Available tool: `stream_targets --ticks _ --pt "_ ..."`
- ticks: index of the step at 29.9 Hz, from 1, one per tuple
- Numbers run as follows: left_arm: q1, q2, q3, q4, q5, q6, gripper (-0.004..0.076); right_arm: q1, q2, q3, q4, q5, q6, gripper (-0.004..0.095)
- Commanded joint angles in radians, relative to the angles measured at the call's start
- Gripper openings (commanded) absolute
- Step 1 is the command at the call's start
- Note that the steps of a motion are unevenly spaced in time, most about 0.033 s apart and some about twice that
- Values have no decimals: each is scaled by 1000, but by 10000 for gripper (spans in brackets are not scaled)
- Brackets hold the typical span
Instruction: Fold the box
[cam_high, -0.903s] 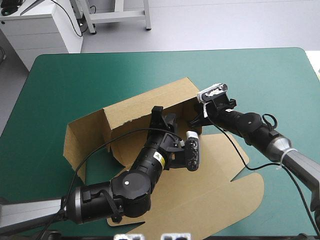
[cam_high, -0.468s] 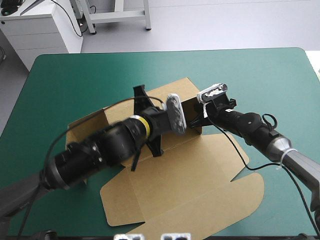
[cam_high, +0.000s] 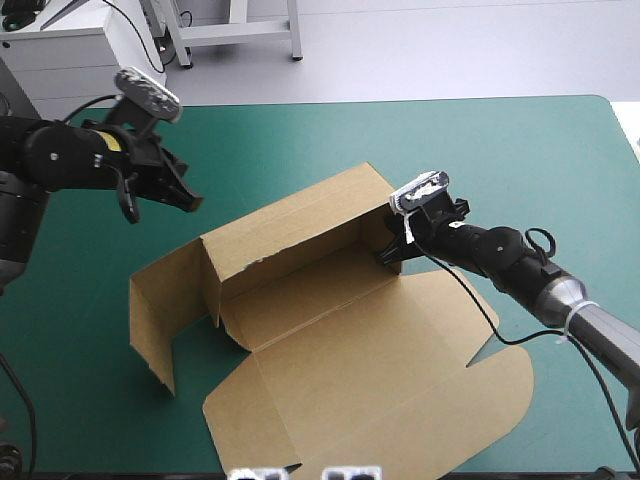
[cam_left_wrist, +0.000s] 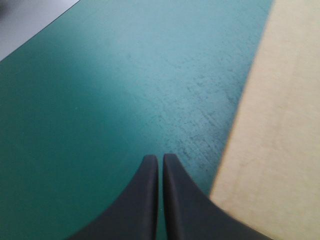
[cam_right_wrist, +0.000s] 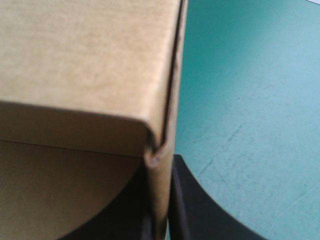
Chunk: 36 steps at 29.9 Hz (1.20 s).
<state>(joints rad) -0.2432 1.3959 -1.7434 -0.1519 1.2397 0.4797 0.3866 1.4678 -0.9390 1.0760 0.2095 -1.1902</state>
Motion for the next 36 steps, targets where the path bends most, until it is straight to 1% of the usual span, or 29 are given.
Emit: stream_targets --ticks 1,6,8,10,14,18,21,23,25,28,31,36 --pt "148 -61 -26 -103 10 -16 -1 3 -62 -22 -27 32 -2 -20" --pt "264 -125 17 -101 12 -19 -8 -8 -116 -27 -129 52 78 -20" --pt "279 -156 55 -87 -5 -19 -9 -20 -133 -47 -191 107 119 -20" --pt "281 -183 104 -82 -32 -19 -9 -29 -138 -84 -266 192 167 -20" --pt "281 -224 203 -85 -90 -14 -9 -29 -139 -211 -516 380 415 -20" --pt "281 -254 285 -78 -106 -14 -9 -29 -137 -336 -738 550 667 -20" --pt "281 -258 325 -63 -113 -21 -9 -29 -137 -409 -886 621 865 -20" --pt "281 -258 341 -45 -120 -36 -9 -29 -137 -442 -973 666 963 -20" --pt "281 -258 353 -28 -144 -53 -9 -29 -137 -451 -1013 712 1014 -20" --pt "281 -258 355 -23 -152 -65 -9 -29 -133 -451 -1019 760 1033 -20" --pt "281 -258 355 -37 -157 -65 -9 -29 -113 -451 -1019 771 1070 -20" --pt "281 -258 355 -37 -157 -65 -9 -29 -31 -451 -1019 760 1116 -20"
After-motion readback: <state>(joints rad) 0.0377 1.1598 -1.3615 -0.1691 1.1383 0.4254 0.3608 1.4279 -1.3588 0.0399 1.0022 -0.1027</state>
